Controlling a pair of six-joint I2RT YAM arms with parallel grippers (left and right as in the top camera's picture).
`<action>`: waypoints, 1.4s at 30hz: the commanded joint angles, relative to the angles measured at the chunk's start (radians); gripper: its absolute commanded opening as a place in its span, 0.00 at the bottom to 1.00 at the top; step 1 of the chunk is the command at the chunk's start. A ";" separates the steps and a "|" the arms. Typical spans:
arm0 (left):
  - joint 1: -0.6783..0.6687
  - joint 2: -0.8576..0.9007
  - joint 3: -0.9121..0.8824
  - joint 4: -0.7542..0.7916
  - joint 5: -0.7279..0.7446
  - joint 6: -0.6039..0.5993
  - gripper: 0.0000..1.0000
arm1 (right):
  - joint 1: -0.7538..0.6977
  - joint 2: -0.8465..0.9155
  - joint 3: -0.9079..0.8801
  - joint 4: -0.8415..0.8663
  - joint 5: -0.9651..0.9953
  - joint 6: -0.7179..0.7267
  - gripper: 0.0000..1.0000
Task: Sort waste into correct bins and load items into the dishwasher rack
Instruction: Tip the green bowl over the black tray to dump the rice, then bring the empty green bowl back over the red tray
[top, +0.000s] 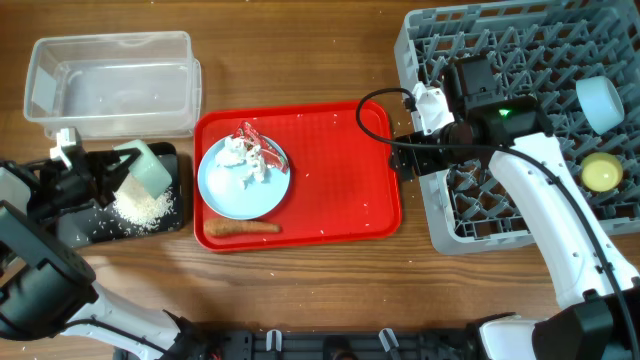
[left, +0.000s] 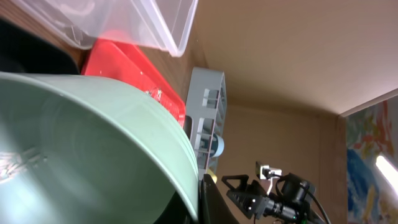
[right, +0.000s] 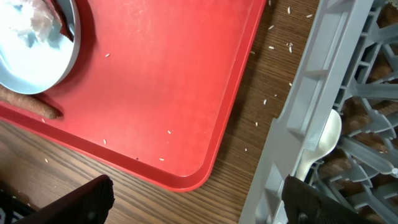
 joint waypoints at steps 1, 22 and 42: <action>0.027 0.006 -0.002 0.006 0.094 0.058 0.04 | 0.001 0.011 -0.008 -0.005 0.010 0.014 0.89; 0.015 0.005 -0.002 -0.050 0.072 0.051 0.04 | 0.001 0.011 -0.008 -0.017 0.010 0.014 0.89; -0.702 -0.197 0.002 0.261 -0.137 -0.208 0.04 | 0.001 0.011 -0.008 -0.031 0.010 0.074 0.89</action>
